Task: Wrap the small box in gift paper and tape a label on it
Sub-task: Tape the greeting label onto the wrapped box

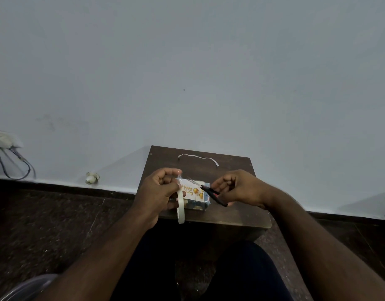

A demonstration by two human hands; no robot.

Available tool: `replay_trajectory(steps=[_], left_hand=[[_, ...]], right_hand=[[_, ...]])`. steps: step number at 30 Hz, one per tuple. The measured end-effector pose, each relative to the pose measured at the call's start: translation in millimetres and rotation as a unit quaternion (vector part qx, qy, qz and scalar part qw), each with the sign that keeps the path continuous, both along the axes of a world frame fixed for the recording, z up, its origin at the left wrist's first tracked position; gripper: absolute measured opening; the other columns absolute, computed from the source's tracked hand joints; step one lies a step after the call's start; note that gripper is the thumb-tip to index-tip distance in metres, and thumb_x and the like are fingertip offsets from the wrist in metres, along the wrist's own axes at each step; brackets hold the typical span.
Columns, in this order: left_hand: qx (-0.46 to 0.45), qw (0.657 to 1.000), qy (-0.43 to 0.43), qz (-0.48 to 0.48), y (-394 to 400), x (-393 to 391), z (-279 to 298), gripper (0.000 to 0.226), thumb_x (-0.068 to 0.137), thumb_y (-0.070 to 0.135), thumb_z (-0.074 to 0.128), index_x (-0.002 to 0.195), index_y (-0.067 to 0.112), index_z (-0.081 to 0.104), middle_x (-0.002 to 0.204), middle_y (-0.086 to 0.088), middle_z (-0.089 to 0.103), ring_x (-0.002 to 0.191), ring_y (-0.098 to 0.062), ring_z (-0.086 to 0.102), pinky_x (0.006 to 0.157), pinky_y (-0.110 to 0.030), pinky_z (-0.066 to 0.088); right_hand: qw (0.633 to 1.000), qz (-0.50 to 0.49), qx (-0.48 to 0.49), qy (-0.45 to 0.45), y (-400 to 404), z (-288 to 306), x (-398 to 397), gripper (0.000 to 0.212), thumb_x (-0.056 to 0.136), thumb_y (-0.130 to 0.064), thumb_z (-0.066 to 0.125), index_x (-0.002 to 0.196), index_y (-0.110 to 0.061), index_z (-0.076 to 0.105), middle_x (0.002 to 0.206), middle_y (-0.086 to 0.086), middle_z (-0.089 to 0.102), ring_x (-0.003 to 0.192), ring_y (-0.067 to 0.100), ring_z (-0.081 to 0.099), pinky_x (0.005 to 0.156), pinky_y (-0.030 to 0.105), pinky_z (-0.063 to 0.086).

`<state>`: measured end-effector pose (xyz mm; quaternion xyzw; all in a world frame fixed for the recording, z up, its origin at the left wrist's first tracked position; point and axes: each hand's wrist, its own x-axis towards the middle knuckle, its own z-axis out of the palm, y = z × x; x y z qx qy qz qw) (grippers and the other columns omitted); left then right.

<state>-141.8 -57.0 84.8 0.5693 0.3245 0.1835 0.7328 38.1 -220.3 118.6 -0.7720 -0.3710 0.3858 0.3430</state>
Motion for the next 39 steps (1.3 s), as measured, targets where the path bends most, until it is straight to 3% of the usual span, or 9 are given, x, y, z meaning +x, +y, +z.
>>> replay_trajectory(steps=[4, 10, 18, 23, 27, 34, 39], left_hand=[[0.0, 1.0, -0.007, -0.003, 0, 0, 1, 0.031, 0.093, -0.005, 0.061, 0.109, 0.019, 0.072, 0.099, -0.016, 0.069, 0.084, -0.028, 0.076, 0.072, -0.051, 0.063], [-0.009, 1.0, -0.011, -0.011, 0, -1, 3, 0.032, 0.094, -0.006, 0.06, 0.107, 0.02, 0.073, 0.099, -0.015, 0.069, 0.083, -0.027, 0.076, 0.073, -0.051, 0.063], [-0.011, 1.0, -0.011, -0.014, 0, -2, 4, 0.032, 0.093, -0.006, 0.06, 0.109, 0.019, 0.072, 0.111, -0.025, 0.065, 0.084, -0.028, 0.076, 0.066, -0.043, 0.063], [-0.013, 1.0, -0.012, -0.017, 0, -2, 5, 0.032, 0.094, -0.007, 0.058, 0.11, 0.017, 0.072, 0.112, -0.026, 0.064, 0.081, -0.025, 0.076, 0.066, -0.043, 0.063], [-0.011, 1.0, -0.006, -0.016, 0, -3, 5, 0.032, 0.094, -0.006, 0.059, 0.11, 0.018, 0.072, 0.113, -0.026, 0.065, 0.086, -0.028, 0.076, 0.065, -0.041, 0.063], [-0.004, 1.0, -0.005, -0.018, 0, -3, 7, 0.031, 0.093, -0.006, 0.061, 0.11, 0.018, 0.072, 0.113, -0.034, 0.057, 0.085, -0.029, 0.075, 0.063, -0.04, 0.062], [-0.004, 1.0, -0.005, -0.017, 1, -1, 3, 0.031, 0.092, -0.006, 0.063, 0.112, 0.017, 0.071, 0.094, -0.019, 0.065, 0.083, -0.029, 0.076, 0.066, -0.044, 0.062]], right_hand=[[0.998, 0.039, 0.01, -0.042, 6, 5, -6, 0.03, 0.08, 0.005, 0.075, 0.098, -0.018, 0.076, 0.08, -0.006, 0.077, 0.073, 0.006, 0.068, 0.069, 0.022, 0.057], [0.987, 0.065, -0.003, -0.145, 14, 4, 2, 0.027, 0.08, -0.011, 0.078, 0.103, -0.024, 0.078, 0.087, 0.001, 0.077, 0.083, 0.015, 0.072, 0.085, 0.037, 0.059], [0.974, 0.081, 0.007, -0.214, 17, 6, 1, 0.024, 0.083, -0.015, 0.077, 0.102, -0.03, 0.078, 0.083, -0.007, 0.073, 0.08, 0.01, 0.067, 0.08, 0.037, 0.056], [0.967, 0.079, 0.017, -0.24, 18, 3, 1, 0.022, 0.086, -0.015, 0.076, 0.104, -0.028, 0.077, 0.07, -0.02, 0.064, 0.078, 0.006, 0.062, 0.072, 0.026, 0.05], [0.964, 0.073, 0.027, -0.254, 19, -1, 1, 0.024, 0.085, -0.014, 0.076, 0.106, -0.025, 0.077, 0.077, -0.008, 0.068, 0.081, 0.01, 0.064, 0.075, 0.03, 0.052], [0.965, 0.069, 0.032, -0.252, 19, -2, -1, 0.025, 0.085, -0.01, 0.076, 0.105, -0.025, 0.077, 0.076, -0.013, 0.069, 0.072, -0.002, 0.06, 0.064, 0.014, 0.047], [0.968, 0.063, 0.033, -0.239, 19, -5, -1, 0.024, 0.084, -0.006, 0.075, 0.101, -0.021, 0.079, 0.085, -0.009, 0.074, 0.073, -0.005, 0.065, 0.064, 0.011, 0.048]])
